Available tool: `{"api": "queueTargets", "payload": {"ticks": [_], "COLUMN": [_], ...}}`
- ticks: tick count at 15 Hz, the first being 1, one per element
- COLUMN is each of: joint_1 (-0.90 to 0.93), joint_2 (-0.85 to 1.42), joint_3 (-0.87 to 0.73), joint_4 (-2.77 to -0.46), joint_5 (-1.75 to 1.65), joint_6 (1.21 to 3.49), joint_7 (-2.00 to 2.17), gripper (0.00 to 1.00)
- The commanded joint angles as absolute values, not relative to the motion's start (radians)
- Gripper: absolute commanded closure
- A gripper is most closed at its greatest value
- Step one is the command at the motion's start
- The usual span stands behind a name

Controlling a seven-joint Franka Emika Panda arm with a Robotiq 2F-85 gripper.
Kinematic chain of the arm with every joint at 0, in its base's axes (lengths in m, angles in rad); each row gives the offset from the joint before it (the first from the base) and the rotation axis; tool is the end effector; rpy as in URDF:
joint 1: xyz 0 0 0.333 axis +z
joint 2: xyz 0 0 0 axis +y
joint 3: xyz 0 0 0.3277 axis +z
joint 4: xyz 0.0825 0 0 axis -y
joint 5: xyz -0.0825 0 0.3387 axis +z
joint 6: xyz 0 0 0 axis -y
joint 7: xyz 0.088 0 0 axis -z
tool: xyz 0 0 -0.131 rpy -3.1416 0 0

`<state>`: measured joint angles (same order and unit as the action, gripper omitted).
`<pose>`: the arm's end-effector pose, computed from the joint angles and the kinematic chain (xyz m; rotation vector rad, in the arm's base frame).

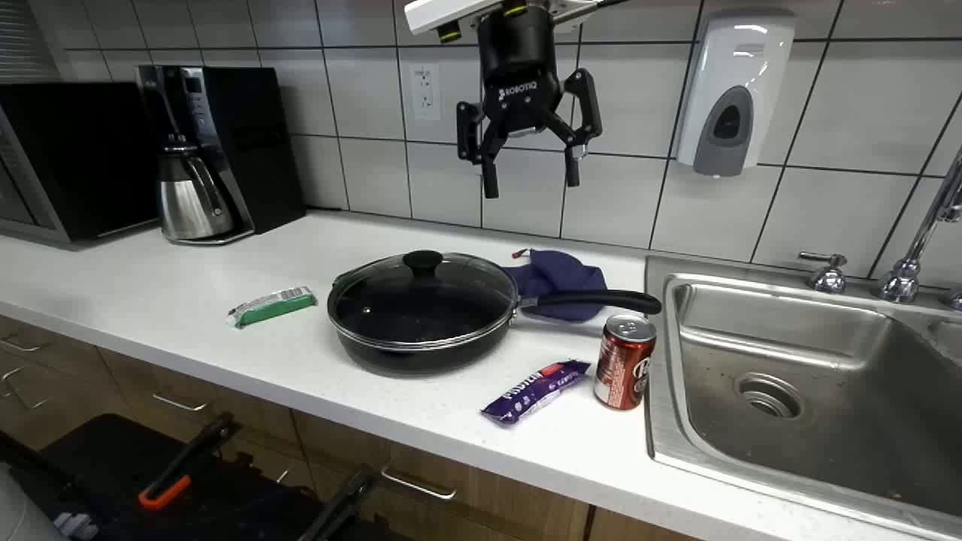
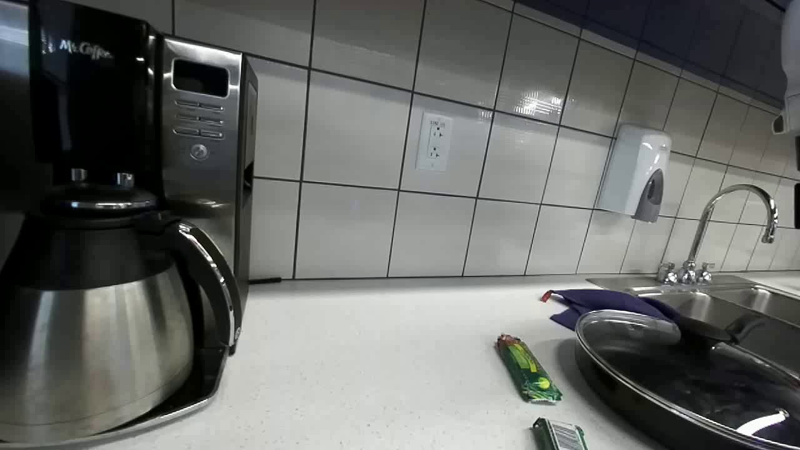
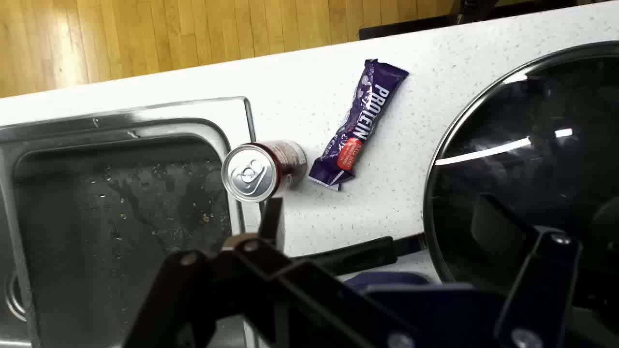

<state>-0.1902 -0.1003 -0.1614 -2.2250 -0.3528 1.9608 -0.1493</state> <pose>0.4109 -0.1841 0.4192 2.8734 -0.0545 -0.3347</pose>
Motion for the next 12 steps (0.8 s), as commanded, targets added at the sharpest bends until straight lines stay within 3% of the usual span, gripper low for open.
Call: {"api": "queueTargets", "payload": {"ticks": [1,12], "joint_1": [-0.184,-0.134], "joint_2": [-0.100,-0.013], "joint_3": [-0.167,-0.134], "joint_4": [-2.224,-2.241], "joint_5": [-0.353,-0.359], "joint_6": [1.959,2.128], "joint_7": [-0.149,-0.129], "gripper": [0.00,0.00]}}
